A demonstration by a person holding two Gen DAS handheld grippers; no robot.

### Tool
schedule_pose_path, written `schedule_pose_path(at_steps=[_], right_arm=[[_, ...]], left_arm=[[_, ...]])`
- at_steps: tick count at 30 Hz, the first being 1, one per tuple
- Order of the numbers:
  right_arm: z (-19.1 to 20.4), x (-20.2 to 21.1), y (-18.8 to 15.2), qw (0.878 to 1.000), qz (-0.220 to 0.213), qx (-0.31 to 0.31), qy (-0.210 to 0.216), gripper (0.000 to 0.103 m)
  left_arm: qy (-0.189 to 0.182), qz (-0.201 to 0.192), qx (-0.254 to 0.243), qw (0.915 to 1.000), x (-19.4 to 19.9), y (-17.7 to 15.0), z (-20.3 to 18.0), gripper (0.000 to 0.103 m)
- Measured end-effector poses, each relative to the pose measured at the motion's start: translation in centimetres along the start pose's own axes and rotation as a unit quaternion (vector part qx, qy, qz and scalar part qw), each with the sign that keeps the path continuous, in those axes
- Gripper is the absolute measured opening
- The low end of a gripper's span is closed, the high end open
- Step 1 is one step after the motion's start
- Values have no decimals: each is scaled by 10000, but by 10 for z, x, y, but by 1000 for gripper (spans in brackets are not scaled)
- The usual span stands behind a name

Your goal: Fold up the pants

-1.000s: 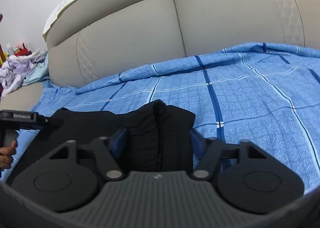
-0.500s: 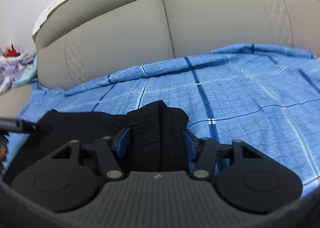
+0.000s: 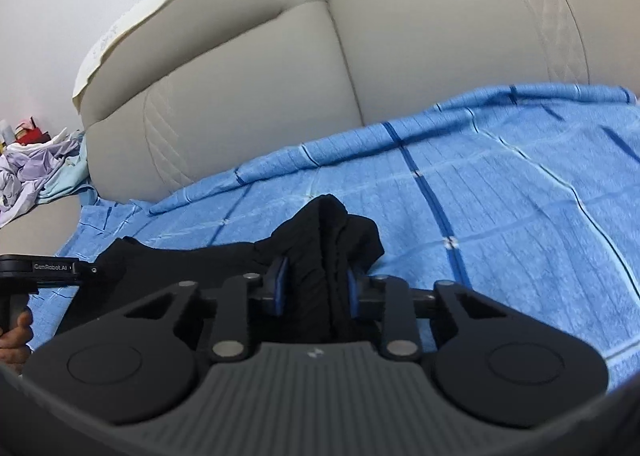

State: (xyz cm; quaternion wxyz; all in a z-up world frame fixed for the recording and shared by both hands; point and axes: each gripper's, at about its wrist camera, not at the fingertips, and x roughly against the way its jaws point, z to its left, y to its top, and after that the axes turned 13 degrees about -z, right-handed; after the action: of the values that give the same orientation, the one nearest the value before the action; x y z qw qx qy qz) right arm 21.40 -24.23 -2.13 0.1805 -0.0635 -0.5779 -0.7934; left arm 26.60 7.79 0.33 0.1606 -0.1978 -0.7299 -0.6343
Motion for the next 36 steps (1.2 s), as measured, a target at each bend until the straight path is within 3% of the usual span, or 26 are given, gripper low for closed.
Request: schedule_pose_path(at_steps=[5, 14, 19, 23, 25, 27, 30, 36], right_arm=[[17, -19, 10, 9994, -120, 279, -170, 28], [33, -91, 43, 9987, -167, 429, -215, 28], [34, -126, 41, 9982, 4, 504, -336, 29], [33, -131, 31, 9974, 11, 617, -369, 36], [32, -126, 32, 9975, 10, 575, -401, 46], [33, -117, 32, 9968, -7, 628, -484, 63], [35, -96, 34, 9955, -116, 752, -573, 69], [47, -33, 27, 9925, -435, 913, -690, 88]], left_arm=[[283, -221, -572, 9977, -6, 9, -15, 15], [602, -223, -45, 9979, -67, 46, 16, 15], [771, -243, -83, 9967, -95, 37, 25, 16], [800, -270, -117, 9964, -100, 23, 28, 22], [885, -225, -176, 9957, -99, 23, 28, 31], [976, -218, -288, 9946, -91, 23, 25, 55], [978, -297, -389, 9940, -72, 21, 22, 75], [782, -420, -331, 9955, -15, 3, 8, 92]])
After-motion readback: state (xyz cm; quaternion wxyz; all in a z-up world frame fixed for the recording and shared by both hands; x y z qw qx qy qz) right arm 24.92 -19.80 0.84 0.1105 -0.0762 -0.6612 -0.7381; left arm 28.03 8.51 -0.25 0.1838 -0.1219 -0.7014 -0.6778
